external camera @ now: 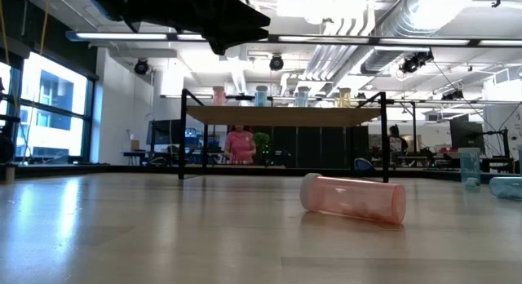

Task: Pick and place medicine bottles onto shelf by color
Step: Put the yellow pill bottle on the shelf aligned with the other yellow pill bottles

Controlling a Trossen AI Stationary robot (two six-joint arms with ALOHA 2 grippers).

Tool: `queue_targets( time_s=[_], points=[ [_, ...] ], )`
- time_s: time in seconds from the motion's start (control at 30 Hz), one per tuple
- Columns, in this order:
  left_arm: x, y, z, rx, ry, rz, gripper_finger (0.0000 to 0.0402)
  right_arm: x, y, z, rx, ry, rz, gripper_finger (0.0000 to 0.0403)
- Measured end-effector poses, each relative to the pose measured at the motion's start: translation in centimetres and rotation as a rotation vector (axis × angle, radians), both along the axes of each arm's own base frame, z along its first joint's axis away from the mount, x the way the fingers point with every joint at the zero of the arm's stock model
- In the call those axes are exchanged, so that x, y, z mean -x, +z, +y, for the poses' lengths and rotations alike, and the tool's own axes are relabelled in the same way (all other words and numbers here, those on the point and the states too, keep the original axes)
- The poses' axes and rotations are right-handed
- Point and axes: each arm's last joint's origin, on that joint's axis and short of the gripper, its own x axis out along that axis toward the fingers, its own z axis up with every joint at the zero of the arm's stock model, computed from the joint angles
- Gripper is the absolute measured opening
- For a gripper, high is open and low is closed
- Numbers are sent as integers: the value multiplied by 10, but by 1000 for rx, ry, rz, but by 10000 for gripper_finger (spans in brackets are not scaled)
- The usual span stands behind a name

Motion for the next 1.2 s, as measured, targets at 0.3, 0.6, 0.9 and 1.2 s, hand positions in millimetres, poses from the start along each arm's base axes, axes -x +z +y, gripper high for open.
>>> queue_targets(
  time_s=[0.3, 0.6, 0.9, 1.2],
  points=[
    [0, 0, 0, -1, 0, 0, 202, 37, -62, -33, -92, -198, -86, 117],
    [0, 0, 0, -18, -3, 3, 202, 49, -94, -62, -165, -278, -58, 117],
    [0, 0, 0, -18, -3, 3, 202, 54, -106, -77, -220, -312, -78, 117],
    [0, 0, 0, -18, -3, 2, 202, 52, -129, -80, -228, -322, -108, 117]
  ],
)
